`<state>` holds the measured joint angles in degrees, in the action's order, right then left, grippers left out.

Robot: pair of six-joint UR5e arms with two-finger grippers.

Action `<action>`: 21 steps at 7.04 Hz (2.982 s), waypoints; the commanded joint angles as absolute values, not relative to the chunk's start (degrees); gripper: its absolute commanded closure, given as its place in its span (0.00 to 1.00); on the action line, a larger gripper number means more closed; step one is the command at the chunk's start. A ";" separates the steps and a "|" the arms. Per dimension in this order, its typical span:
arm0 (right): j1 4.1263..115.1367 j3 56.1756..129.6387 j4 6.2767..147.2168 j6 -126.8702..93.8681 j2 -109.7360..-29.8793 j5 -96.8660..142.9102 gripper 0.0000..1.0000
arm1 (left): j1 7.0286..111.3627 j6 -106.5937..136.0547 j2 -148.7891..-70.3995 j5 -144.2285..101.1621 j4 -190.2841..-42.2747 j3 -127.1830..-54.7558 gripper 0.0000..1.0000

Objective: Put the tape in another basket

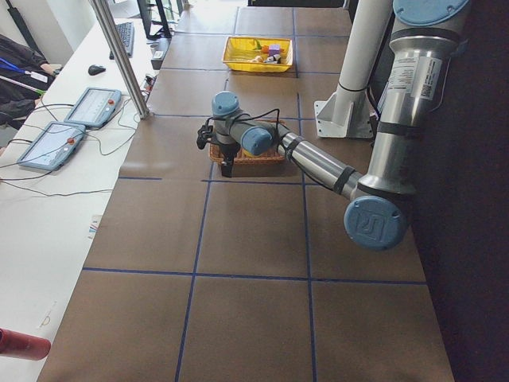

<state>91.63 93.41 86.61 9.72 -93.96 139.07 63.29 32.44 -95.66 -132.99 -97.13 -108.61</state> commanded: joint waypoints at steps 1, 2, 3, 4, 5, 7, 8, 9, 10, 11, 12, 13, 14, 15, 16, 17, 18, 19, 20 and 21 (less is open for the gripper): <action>92.99 94.04 86.13 9.76 -95.35 139.05 0.00 | 72.91 22.45 -89.41 -137.37 -96.94 -106.89 0.00; 92.99 96.39 86.65 8.19 -95.45 139.04 0.00 | 75.39 17.80 -87.82 -137.37 -96.86 -105.13 0.00; 92.99 97.55 86.57 1.56 -95.54 139.39 0.00 | 77.41 12.79 -87.11 -137.37 -96.94 -102.25 0.00; 92.81 97.73 86.31 -2.25 -95.10 139.66 0.00 | 80.13 7.87 -86.75 -137.37 -96.86 -99.17 0.00; 92.81 97.73 86.31 -2.46 -95.10 139.75 0.00 | 83.11 3.73 -86.75 -137.37 -96.86 -96.27 0.00; 92.72 96.86 86.31 -2.55 -95.18 139.66 0.00 | 86.21 -1.04 -86.31 -137.29 -96.77 -94.31 0.00; 92.72 96.86 86.31 -2.55 -95.19 139.75 0.00 | 86.74 -1.32 -85.35 -137.29 -96.77 -94.22 0.00; 92.72 96.86 86.31 -2.55 -95.19 139.66 0.00 | 87.01 -1.32 -84.47 -137.29 -96.68 -94.31 0.00; 92.72 96.86 86.31 -2.55 -95.19 139.75 0.00 | 87.19 -1.32 -84.55 -137.20 -95.11 -94.48 0.00; 92.72 96.86 86.31 -2.37 -95.19 139.75 0.00 | 87.97 -3.58 -84.64 -137.28 -93.18 -94.48 0.00; 92.72 96.77 86.31 -2.37 -95.19 139.75 0.00 | 90.50 -7.17 -84.99 -137.20 -88.81 -94.48 0.00; 92.81 96.77 86.31 -2.37 -95.36 139.83 0.00 | 91.31 -8.95 -85.25 -137.20 -85.90 -94.83 0.00; 92.81 96.68 86.31 -2.37 -95.45 139.83 0.00 | 92.01 -8.88 -85.60 -137.11 -85.61 -95.09 0.00; 92.73 96.07 86.31 -2.37 -95.54 140.10 0.00 | 92.11 -8.88 -85.43 -137.20 -85.52 -95.18 0.00; 92.81 95.72 86.22 -2.37 -95.54 140.10 0.00 | 92.11 -8.79 -85.34 -137.20 -85.60 -95.10 0.00; 92.81 95.71 86.31 -2.29 -95.54 140.10 0.00 | 92.11 -8.79 -85.34 -137.20 -85.61 -95.10 0.00; 92.81 95.54 86.31 -2.29 -95.54 140.18 0.00 | 92.11 -8.62 -85.34 -137.11 -85.61 -95.01 0.00; 92.81 95.54 86.31 -2.20 -95.54 140.27 0.00 | 92.11 -8.61 -85.43 -137.02 -85.69 -94.84 0.00; 92.81 95.45 86.31 -2.20 -95.54 140.19 0.00 | 92.11 -8.61 -85.43 -137.02 -85.69 -94.83 0.00; 92.81 95.80 86.22 -2.20 -95.54 140.19 0.00 | 92.11 -8.61 -85.43 -137.02 -85.78 -95.01 0.00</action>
<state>92.81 95.57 86.29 -2.21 -95.54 140.20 92.11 -8.62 -85.42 -137.04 -85.70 -94.91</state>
